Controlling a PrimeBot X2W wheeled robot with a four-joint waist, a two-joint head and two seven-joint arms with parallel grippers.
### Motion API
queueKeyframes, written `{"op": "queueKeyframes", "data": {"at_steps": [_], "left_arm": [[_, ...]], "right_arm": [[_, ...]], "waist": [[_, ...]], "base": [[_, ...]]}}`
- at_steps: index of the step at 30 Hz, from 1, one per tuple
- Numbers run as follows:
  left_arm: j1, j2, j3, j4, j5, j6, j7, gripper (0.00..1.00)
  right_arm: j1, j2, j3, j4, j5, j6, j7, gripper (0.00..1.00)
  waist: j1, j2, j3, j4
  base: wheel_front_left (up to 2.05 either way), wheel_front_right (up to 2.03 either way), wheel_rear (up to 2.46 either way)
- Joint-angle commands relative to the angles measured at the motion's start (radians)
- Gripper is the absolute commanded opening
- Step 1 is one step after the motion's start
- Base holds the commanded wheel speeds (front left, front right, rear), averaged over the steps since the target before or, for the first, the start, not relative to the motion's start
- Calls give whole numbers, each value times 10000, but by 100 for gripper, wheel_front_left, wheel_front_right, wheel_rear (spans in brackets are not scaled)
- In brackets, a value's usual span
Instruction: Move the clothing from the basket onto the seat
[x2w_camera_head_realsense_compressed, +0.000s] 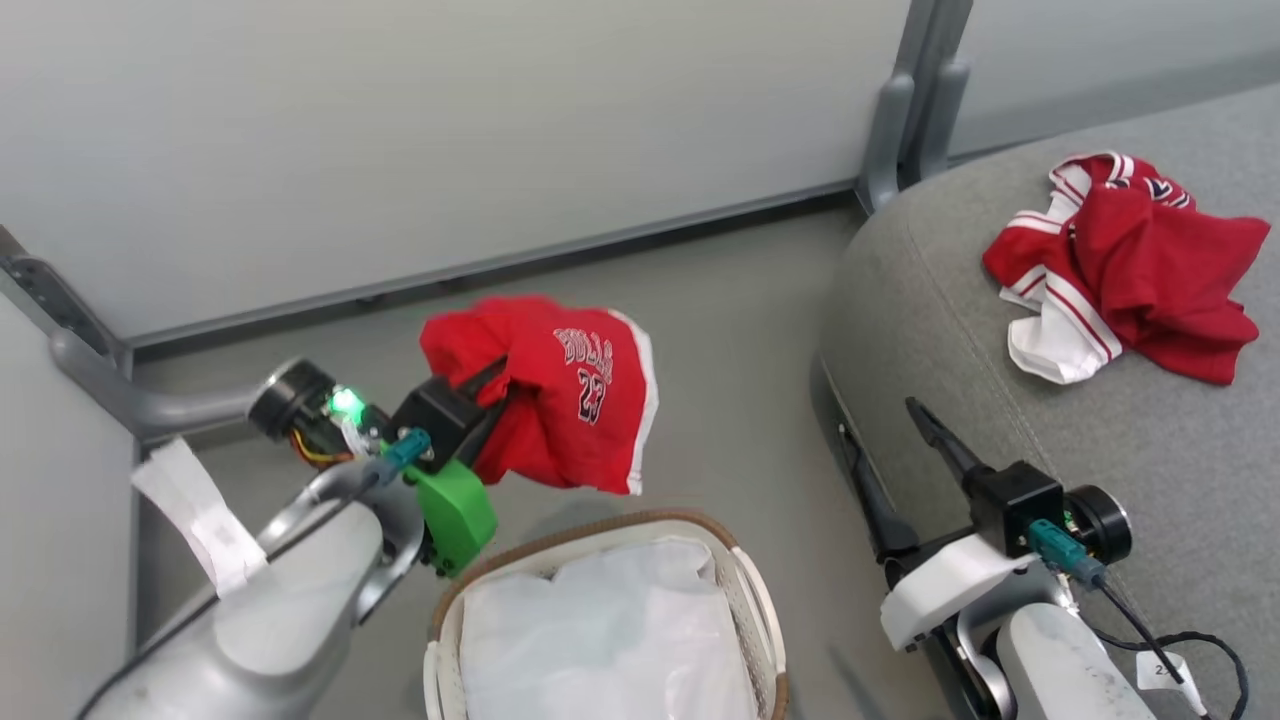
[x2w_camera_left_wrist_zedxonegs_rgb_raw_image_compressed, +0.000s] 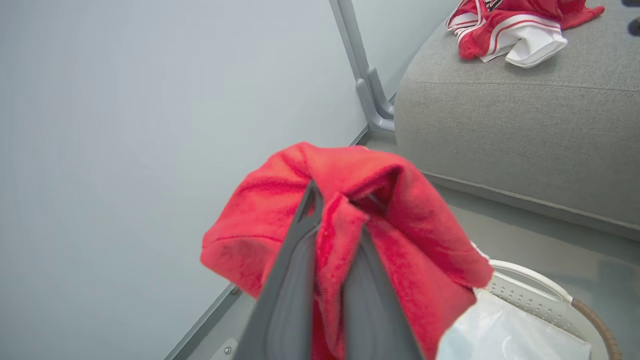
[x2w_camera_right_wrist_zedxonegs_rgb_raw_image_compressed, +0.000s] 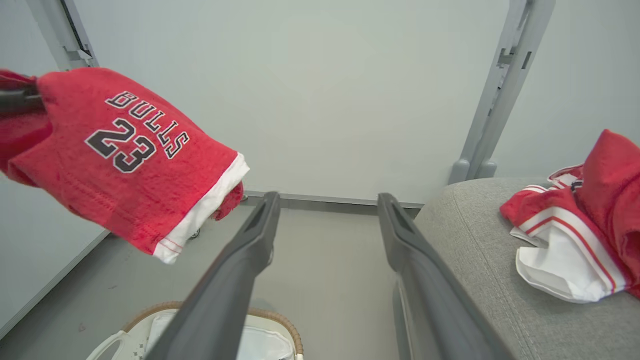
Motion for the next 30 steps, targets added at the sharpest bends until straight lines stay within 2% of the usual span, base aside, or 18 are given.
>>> {"op": "queueKeyframes", "data": {"at_steps": [1,5,9,16,30], "left_arm": [[-379,267,-164,-290,-177,23,164,0],[-1157,687,-479,-1160,-496,24,519,0],[-1749,837,-384,-1836,-752,23,824,0],[-2372,833,-279,-2608,-914,23,1156,0],[-2425,700,-775,-3742,-1028,22,1565,0]], "right_arm": [[129,-38,114,-50,-58,-14,-2,100],[-31,-36,484,-133,-69,-14,-2,100],[-242,-36,754,-87,-212,-14,-2,100],[-782,-33,1127,115,-574,-14,-2,100],[-2419,-33,825,921,-1671,-14,-2,100]], "waist": [[0,-1,-602,289],[0,-1,-717,316],[0,-1,-789,368],[0,-1,-858,461],[0,-1,-849,843]], "base": [[0,0,0],[0,0,0],[0,0,0],[0,0,0],[0,0,0]]}}
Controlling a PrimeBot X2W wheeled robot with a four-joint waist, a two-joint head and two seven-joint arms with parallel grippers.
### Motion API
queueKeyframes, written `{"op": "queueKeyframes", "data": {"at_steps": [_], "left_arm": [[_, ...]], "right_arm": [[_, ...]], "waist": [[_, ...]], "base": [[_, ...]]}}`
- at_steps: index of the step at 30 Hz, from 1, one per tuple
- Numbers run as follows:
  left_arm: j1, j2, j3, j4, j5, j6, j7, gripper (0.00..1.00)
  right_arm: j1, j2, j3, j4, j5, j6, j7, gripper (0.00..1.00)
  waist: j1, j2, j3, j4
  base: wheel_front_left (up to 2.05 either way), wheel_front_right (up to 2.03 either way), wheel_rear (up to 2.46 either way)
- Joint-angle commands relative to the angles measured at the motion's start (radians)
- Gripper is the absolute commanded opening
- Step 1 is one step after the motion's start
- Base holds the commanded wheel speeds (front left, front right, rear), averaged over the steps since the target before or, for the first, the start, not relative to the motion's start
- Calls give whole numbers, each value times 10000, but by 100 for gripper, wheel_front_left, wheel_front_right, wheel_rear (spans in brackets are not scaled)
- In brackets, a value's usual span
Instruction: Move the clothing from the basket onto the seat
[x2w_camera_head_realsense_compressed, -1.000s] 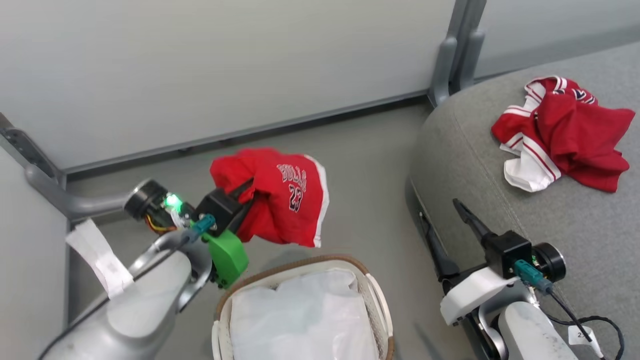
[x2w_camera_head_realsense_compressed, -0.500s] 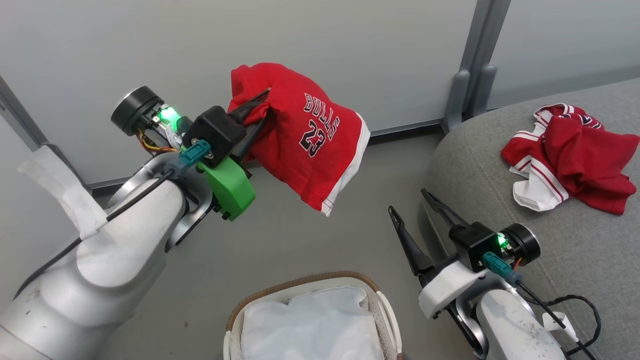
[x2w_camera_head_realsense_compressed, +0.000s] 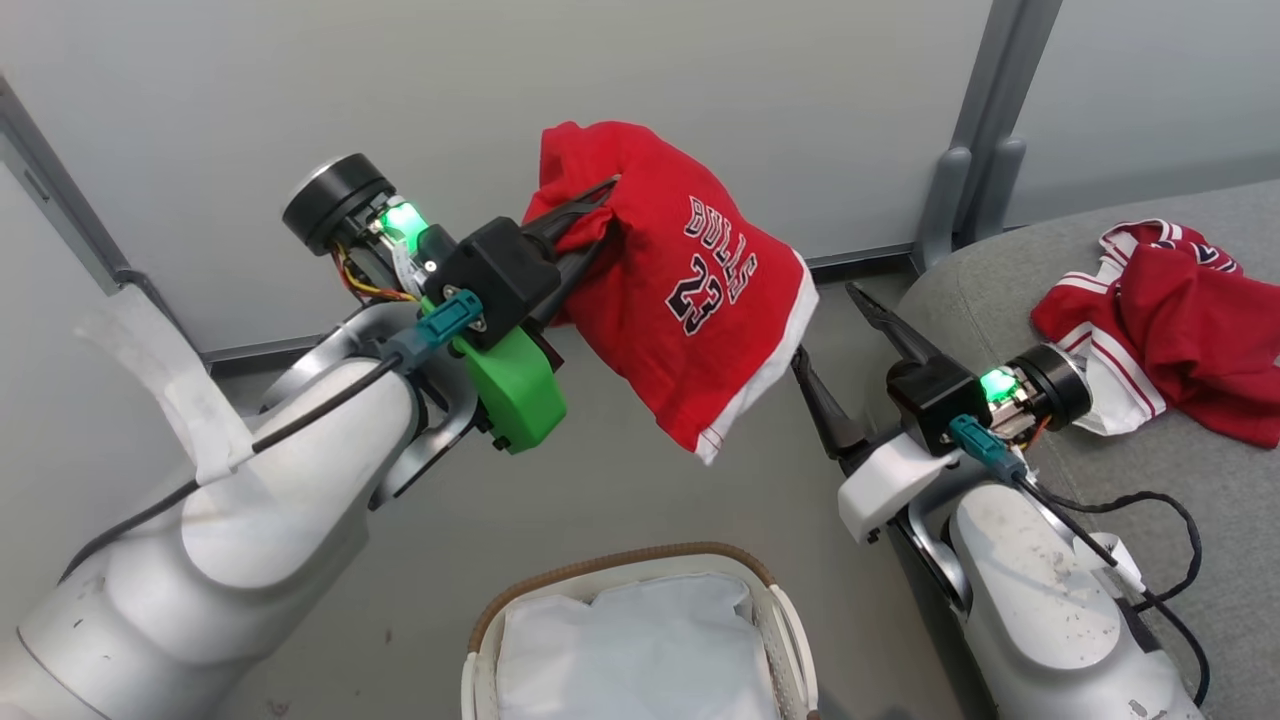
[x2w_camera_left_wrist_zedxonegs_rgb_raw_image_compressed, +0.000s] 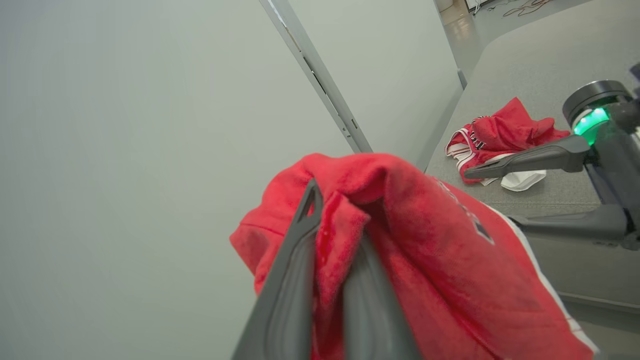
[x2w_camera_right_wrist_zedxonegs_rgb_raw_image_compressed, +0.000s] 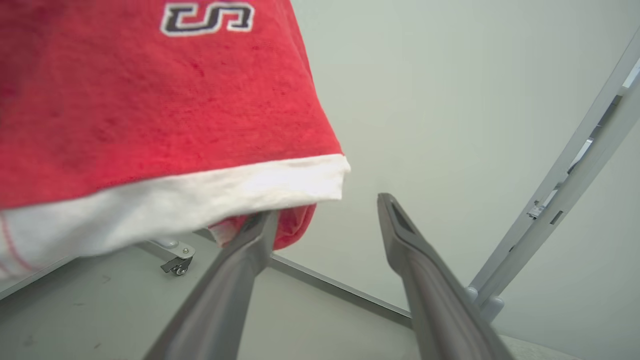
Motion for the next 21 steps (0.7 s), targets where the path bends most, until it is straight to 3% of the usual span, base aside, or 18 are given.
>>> {"op": "queueKeyframes", "data": {"at_steps": [1,15,16,17,18,21], "left_arm": [[115,-3,-48,-67,-56,24,23,0],[488,-110,-773,-420,-355,24,-81,0],[562,-127,-808,-397,-399,24,-121,0],[615,-138,-828,-382,-400,24,-159,0],[695,-153,-838,-362,-462,42,-202,0],[920,-145,-831,-297,-575,120,-324,0]], "right_arm": [[-170,-31,-9,45,-111,-14,-2,100],[-965,-31,1276,334,-6,-14,-2,99],[-1026,-38,1337,381,20,-14,-3,36],[-1053,-36,1381,421,46,-14,-2,16],[-1068,-33,1422,469,78,-14,-2,0],[-1031,-33,1450,544,126,-14,-2,0]], "waist": [[1,0,-6,65],[1,0,-41,257],[1,0,-48,271],[1,0,-51,280],[1,0,-53,288],[1,0,-53,294]], "base": [[0,0,0],[0,0,0],[0,0,0],[0,0,0],[0,0,0],[0,0,0]]}}
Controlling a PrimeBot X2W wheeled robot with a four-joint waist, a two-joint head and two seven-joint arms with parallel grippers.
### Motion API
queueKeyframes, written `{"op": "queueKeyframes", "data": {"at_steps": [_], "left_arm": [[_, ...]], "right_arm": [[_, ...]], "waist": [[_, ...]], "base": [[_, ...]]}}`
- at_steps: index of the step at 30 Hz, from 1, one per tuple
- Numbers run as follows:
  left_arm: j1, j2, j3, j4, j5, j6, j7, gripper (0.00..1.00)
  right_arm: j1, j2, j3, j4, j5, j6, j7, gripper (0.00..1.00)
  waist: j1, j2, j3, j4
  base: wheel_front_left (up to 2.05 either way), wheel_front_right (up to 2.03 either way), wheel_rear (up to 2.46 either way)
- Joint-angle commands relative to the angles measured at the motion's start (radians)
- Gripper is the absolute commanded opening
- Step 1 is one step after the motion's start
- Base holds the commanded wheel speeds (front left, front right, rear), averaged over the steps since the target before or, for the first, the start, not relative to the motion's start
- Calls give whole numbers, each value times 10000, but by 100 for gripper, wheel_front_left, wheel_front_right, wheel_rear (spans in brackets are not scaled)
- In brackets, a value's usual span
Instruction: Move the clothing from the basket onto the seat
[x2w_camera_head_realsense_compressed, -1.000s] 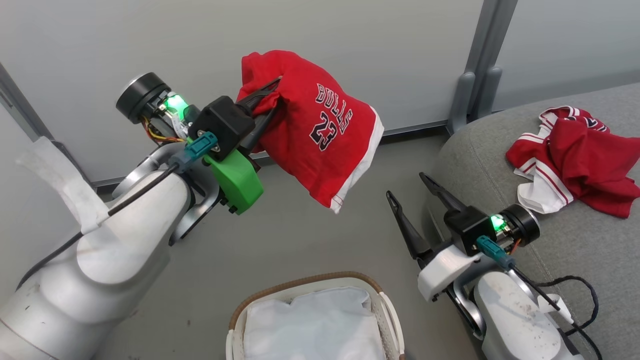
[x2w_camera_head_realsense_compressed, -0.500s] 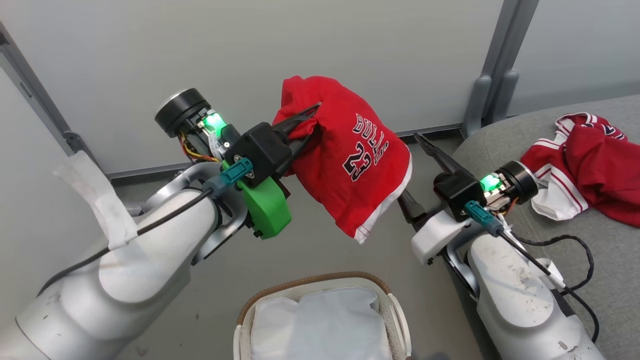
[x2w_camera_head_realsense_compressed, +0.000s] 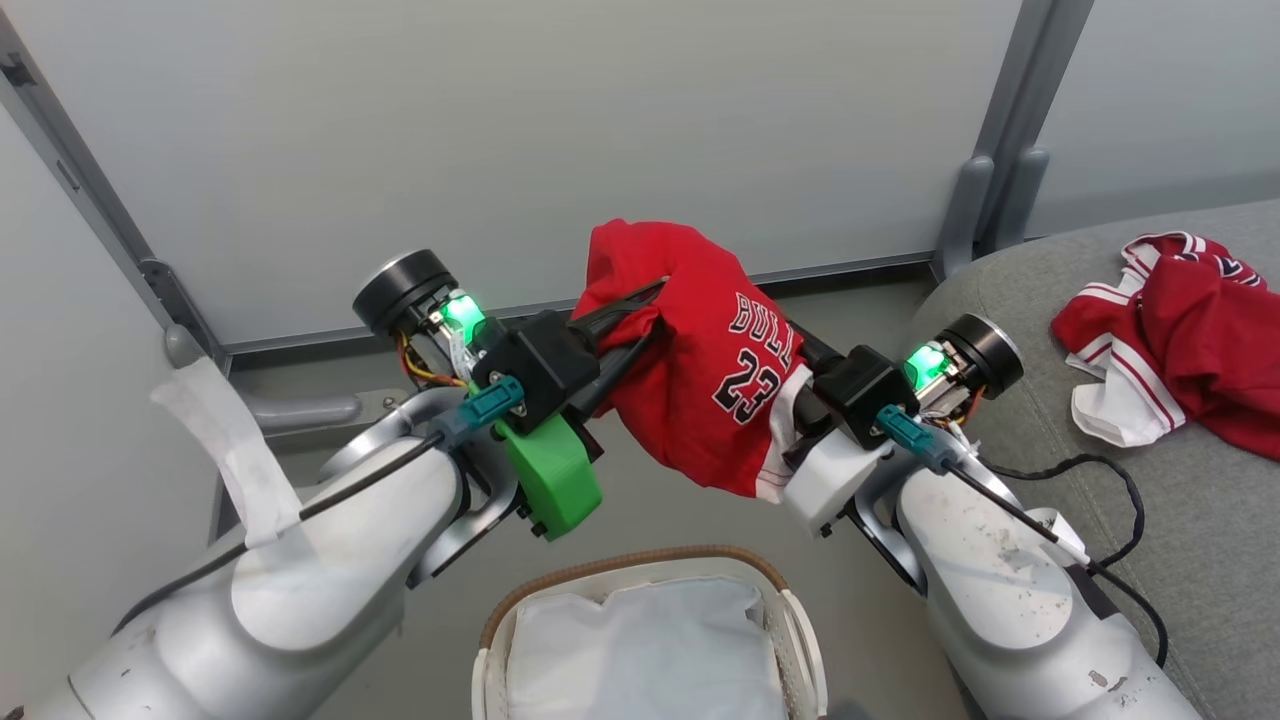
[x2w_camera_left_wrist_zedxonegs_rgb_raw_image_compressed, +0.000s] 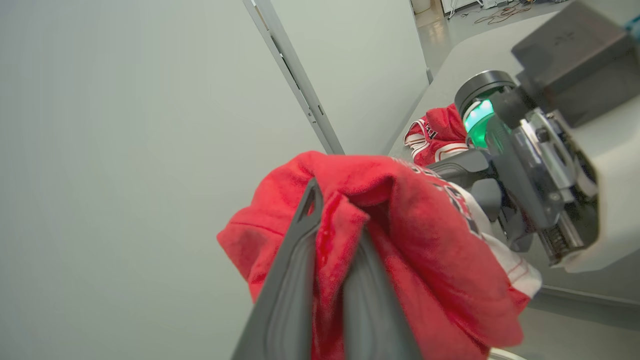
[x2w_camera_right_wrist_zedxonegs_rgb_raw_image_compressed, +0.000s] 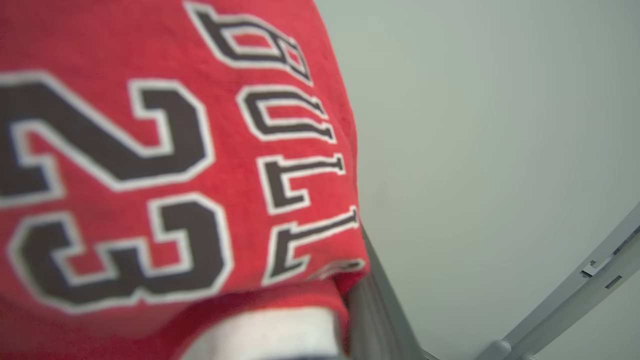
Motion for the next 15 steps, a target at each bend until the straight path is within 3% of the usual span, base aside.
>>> {"op": "queueKeyframes", "data": {"at_steps": [1,4,5,7,8,9,10,15], "left_arm": [[262,-27,-3,56,-84,96,-111,0],[556,-69,102,106,-260,273,-342,1],[691,-88,147,124,-354,349,-439,13],[923,-118,202,151,-453,476,-594,27],[1023,-144,242,164,-510,530,-683,48],[1137,-173,269,180,-549,591,-787,85],[1214,-197,304,197,-575,666,-901,100],[1855,-497,591,409,-809,1133,-1500,100]], "right_arm": [[-49,-35,-14,39,76,-14,-2,0],[55,-35,-83,83,68,-14,-2,0],[86,-35,-118,82,72,-14,-2,0],[129,-35,-205,57,72,-14,-2,0],[148,-35,-244,40,71,-14,-2,0],[149,-35,-314,19,62,-14,-2,0],[134,-35,-381,7,42,-14,-2,0],[122,-32,-862,-285,-132,-14,-1,0]], "waist": [[0,-1,-7,2],[0,-1,-8,5],[0,-1,-7,4],[0,-1,0,1],[0,-1,6,-3],[0,-1,16,-8],[0,-1,26,-11],[0,-1,78,-36]], "base": [[0,0,0],[0,0,0],[0,0,0],[0,0,0],[0,0,0],[0,0,0],[0,0,0],[0,0,0]]}}
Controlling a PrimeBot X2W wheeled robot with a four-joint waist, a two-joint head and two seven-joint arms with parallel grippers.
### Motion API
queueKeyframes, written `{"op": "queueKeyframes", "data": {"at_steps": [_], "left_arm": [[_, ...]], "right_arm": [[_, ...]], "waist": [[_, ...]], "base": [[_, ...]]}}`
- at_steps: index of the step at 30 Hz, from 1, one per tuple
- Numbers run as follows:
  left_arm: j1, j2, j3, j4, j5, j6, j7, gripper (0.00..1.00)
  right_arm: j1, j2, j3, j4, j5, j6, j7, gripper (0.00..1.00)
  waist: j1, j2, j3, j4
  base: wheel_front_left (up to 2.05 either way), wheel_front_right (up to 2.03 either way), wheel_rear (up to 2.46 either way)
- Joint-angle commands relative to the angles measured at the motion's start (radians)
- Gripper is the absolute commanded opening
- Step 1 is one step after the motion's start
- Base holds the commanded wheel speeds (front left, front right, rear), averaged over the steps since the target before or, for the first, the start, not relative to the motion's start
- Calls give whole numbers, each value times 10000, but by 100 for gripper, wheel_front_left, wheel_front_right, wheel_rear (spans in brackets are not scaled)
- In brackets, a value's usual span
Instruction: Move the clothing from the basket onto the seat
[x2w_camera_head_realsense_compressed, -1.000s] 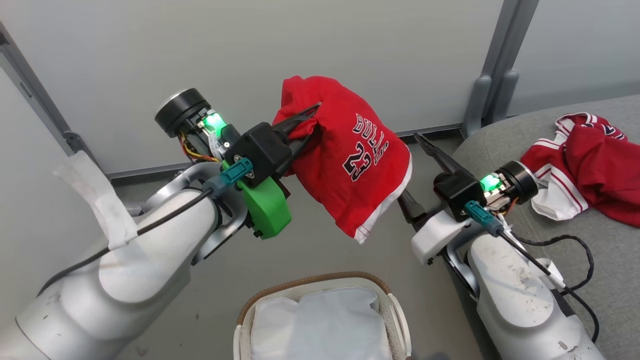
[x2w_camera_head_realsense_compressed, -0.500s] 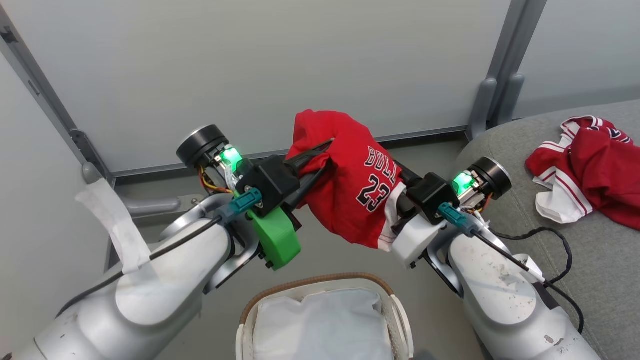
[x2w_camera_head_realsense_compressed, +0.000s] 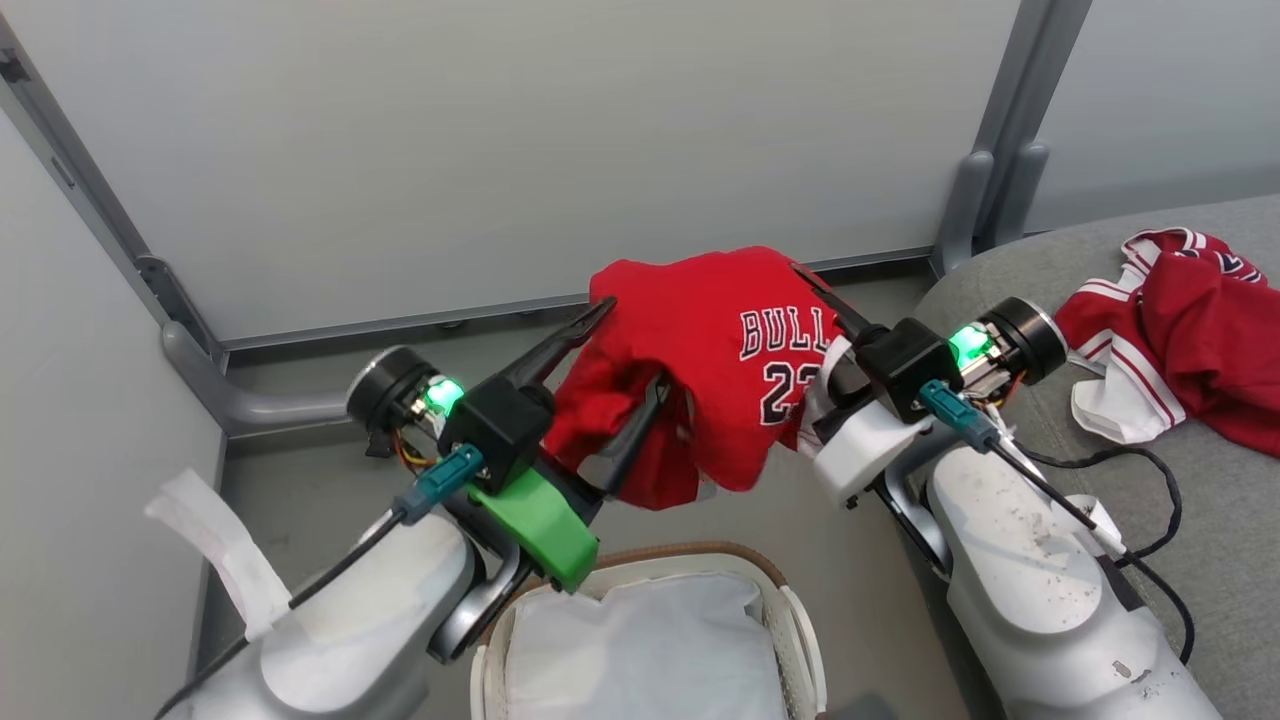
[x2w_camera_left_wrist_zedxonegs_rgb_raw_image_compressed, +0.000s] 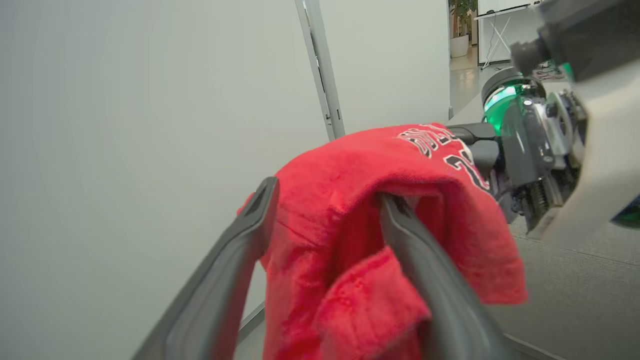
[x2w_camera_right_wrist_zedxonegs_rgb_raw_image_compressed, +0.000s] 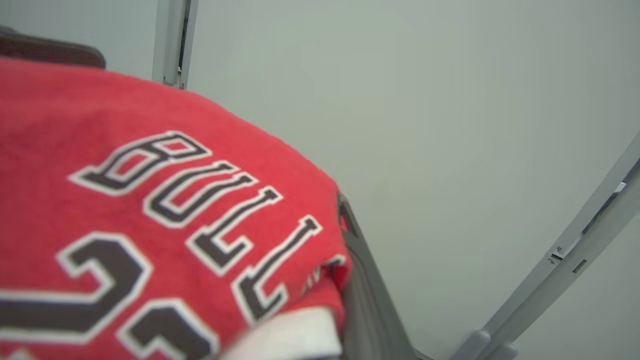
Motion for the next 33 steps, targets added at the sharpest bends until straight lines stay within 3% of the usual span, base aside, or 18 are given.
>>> {"op": "queueKeyframes", "data": {"at_steps": [1,11,22,33], "left_arm": [[342,-120,87,103,-145,101,-122,100],[2211,-1262,932,696,-74,397,-393,100],[3656,-2295,2313,1067,1139,-238,-376,100],[3797,-2754,3069,1179,2213,-764,-373,100]], "right_arm": [[92,-30,-115,-100,-69,-14,-1,0],[344,-30,-1027,-517,-459,-14,-1,0],[614,-31,-1679,-617,-606,-14,-3,0],[405,-31,-1882,-830,-518,-14,-1,0]], "waist": [[0,0,16,-11],[0,0,180,-119],[0,0,464,-668],[0,0,1317,-2718]], "base": [[0,0,0],[0,0,0],[0,0,0],[0,0,0]]}}
